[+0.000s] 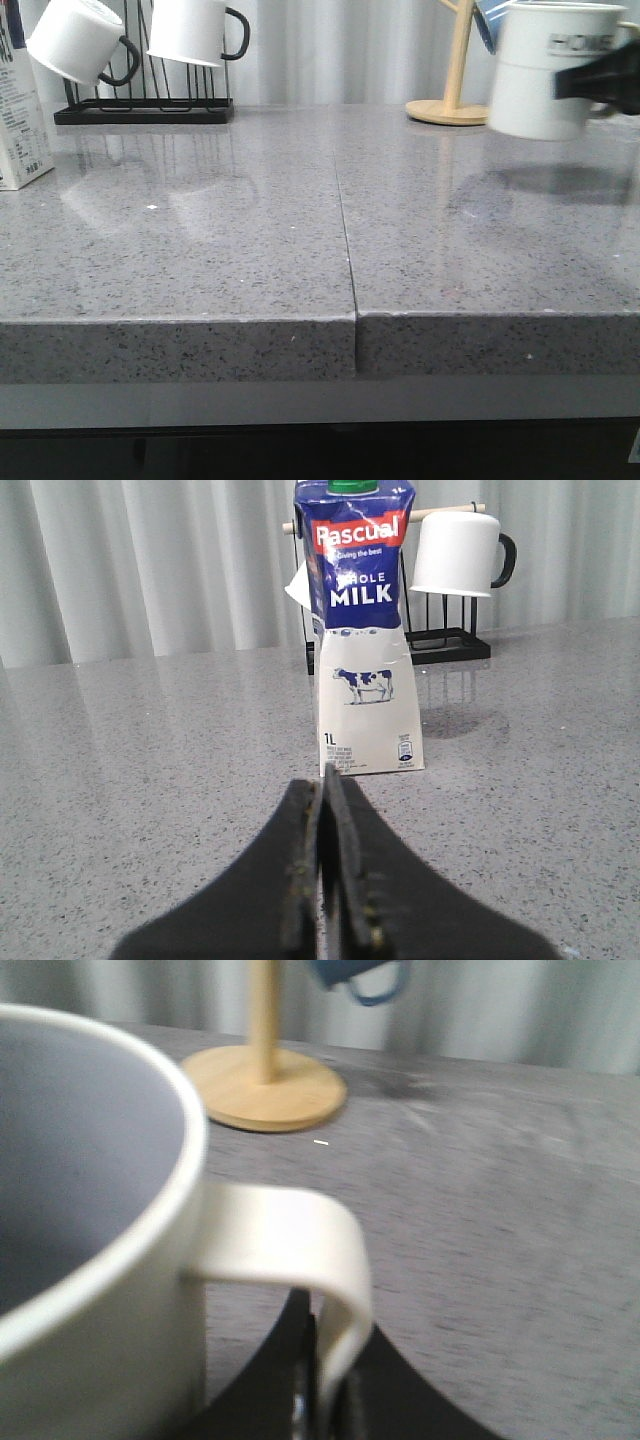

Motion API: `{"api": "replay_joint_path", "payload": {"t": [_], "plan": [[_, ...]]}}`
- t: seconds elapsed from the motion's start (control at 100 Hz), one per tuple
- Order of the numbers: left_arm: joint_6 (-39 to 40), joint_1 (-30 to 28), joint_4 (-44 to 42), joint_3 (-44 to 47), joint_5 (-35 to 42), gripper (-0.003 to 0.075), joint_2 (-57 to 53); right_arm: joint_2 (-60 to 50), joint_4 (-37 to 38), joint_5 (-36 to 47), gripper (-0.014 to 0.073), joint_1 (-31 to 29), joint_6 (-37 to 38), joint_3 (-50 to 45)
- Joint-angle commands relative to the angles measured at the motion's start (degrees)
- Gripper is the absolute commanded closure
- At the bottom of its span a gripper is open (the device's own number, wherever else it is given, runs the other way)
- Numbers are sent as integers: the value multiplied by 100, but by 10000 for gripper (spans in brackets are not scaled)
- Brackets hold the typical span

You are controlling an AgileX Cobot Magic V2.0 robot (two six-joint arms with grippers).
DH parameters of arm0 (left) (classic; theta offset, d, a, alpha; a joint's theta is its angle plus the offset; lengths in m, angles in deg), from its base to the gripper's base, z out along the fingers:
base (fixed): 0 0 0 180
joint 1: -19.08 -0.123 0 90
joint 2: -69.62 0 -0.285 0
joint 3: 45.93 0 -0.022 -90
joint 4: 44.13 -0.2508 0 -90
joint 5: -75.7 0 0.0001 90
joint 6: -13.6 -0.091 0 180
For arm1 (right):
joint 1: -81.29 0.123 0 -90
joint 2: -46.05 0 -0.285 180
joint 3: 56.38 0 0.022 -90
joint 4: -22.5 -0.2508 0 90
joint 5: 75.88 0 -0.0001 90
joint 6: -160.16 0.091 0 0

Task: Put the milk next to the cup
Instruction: 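Carry the HOME mug with the right gripper toward the table center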

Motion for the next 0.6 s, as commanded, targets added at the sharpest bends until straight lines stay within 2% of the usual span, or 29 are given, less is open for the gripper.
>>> {"api": "replay_joint_path", "payload": {"t": [0.0,0.08,0.15,0.3,0.59], "plan": [[55,-7,34,283,464,741,-179,-181,-1030,458,705,550,-754,368],[55,-7,34,283,464,741,-179,-72,-1727,465,705,982,-1170,603],[55,-7,34,283,464,741,-179,98,-1987,467,705,1297,-1350,809],[55,-7,34,283,464,741,-179,541,-2051,467,705,1722,-1350,1186],[55,-7,34,283,464,741,-179,1193,-2191,502,705,2010,-1350,1656]]}}
